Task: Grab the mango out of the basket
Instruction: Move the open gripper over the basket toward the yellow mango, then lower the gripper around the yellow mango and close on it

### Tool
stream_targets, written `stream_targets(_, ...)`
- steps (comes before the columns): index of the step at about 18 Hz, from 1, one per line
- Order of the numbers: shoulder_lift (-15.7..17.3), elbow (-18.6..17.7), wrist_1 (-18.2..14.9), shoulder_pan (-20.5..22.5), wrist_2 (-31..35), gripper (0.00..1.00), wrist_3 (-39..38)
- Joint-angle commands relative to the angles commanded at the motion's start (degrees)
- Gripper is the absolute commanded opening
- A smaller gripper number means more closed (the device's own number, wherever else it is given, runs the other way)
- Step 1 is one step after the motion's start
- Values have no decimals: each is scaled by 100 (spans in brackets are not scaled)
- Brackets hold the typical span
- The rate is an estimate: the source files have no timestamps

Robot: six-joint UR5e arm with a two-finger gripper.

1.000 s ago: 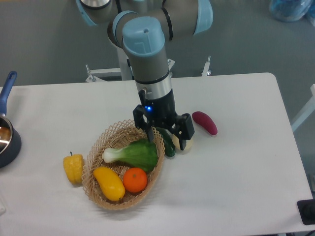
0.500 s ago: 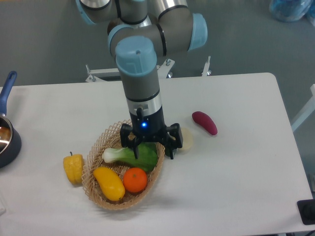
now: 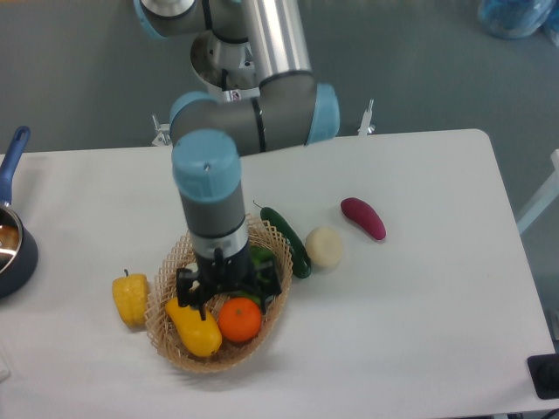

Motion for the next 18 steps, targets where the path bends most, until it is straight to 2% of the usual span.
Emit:
stream_targets(8, -115, -70, 17, -97, -18, 100, 421)
stream_targets(12, -211, -79, 35, -106, -9, 100, 343)
stream_targets(18, -431, -70, 404, -106, -27, 100, 185)
